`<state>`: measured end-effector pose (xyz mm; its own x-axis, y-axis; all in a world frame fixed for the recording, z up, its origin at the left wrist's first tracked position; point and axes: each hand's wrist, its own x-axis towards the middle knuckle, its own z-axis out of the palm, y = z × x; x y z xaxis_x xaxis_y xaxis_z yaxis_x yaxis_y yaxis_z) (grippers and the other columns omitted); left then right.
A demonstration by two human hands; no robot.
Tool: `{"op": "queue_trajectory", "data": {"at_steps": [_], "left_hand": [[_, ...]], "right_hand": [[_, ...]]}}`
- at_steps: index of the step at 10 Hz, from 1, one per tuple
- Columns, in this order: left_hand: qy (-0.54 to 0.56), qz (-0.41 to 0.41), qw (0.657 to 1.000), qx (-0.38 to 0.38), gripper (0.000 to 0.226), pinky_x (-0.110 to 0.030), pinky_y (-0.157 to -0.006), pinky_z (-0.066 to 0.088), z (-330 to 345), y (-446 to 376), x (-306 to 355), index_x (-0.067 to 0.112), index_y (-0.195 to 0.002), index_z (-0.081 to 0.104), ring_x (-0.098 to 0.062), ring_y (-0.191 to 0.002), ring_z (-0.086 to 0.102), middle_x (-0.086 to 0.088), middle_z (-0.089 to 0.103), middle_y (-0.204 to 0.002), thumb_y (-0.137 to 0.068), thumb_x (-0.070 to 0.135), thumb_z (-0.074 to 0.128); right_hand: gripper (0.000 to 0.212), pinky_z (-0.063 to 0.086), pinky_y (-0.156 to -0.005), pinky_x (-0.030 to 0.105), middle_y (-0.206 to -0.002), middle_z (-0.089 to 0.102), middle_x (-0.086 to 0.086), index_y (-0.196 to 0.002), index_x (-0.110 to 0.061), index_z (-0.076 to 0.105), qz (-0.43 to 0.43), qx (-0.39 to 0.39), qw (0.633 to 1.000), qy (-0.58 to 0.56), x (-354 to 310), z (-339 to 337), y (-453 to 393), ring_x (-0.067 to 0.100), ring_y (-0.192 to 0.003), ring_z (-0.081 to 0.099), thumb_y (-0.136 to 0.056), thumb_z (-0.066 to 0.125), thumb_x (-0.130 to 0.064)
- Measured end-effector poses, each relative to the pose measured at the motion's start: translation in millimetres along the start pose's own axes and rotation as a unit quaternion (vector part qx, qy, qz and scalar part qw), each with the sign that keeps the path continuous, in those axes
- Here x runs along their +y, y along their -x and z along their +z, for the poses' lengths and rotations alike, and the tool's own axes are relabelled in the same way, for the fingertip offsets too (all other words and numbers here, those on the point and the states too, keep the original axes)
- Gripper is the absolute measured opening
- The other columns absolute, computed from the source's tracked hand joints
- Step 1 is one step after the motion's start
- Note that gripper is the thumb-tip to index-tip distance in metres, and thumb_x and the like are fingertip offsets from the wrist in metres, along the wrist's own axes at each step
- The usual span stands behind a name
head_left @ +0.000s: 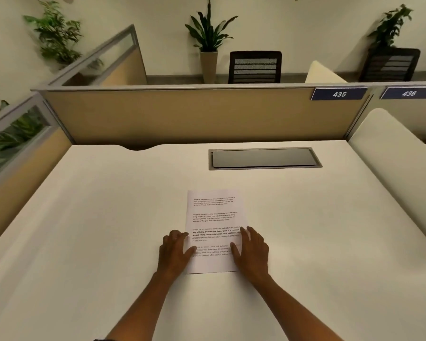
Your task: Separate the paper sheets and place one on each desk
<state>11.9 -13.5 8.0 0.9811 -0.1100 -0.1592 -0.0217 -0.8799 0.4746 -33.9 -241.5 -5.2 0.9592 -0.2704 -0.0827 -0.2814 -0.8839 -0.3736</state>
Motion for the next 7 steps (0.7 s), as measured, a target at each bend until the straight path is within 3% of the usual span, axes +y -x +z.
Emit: {"op": "queue_trajectory", "data": {"at_steps": [1,3,5,7], "left_hand": [[-0.048,0.033,0.997,-0.043,0.068,-0.038,-0.116,0.021,7,4,-2,0.023,-0.148,0.034,-0.021,-0.146,0.020,0.000,0.024,-0.159,-0.091,0.057,0.050],[-0.102,0.060,0.988,-0.094,0.078,-0.043,-0.122,-0.001,15,8,-16,0.022,-0.155,0.005,-0.017,-0.152,-0.008,0.003,-0.010,-0.164,-0.094,0.060,0.036],[-0.081,0.077,0.990,-0.087,0.075,-0.043,-0.122,-0.003,11,10,-18,0.023,-0.155,-0.004,-0.017,-0.151,-0.011,0.002,-0.015,-0.163,-0.097,0.055,0.033],[-0.102,0.113,0.988,-0.022,0.080,-0.047,-0.121,-0.007,-21,-12,-9,0.024,-0.151,-0.016,-0.020,-0.150,-0.019,0.001,-0.030,-0.156,-0.095,0.062,0.027]], "right_hand": [[0.065,0.011,-0.122,0.044,-0.164,0.017,0.000,-0.153,-0.025,0.024,-0.029,-0.037,0.998,0.047,4,11,6,0.022,-0.152,0.013,-0.097,0.033,-0.056],[0.069,0.005,-0.122,0.050,-0.166,0.007,0.000,-0.155,-0.024,0.019,-0.029,-0.050,0.997,0.059,1,21,6,0.024,-0.154,0.004,-0.097,0.032,-0.059],[0.073,0.006,-0.122,0.050,-0.166,-0.006,0.001,-0.156,-0.030,0.003,-0.014,-0.036,0.997,0.059,-1,19,10,0.025,-0.154,-0.001,-0.096,0.028,-0.063],[0.078,0.000,-0.122,0.053,-0.165,-0.013,0.000,-0.154,-0.034,-0.006,-0.032,0.030,0.997,0.061,-27,-16,-14,0.026,-0.153,-0.008,-0.092,0.025,-0.070]]}}
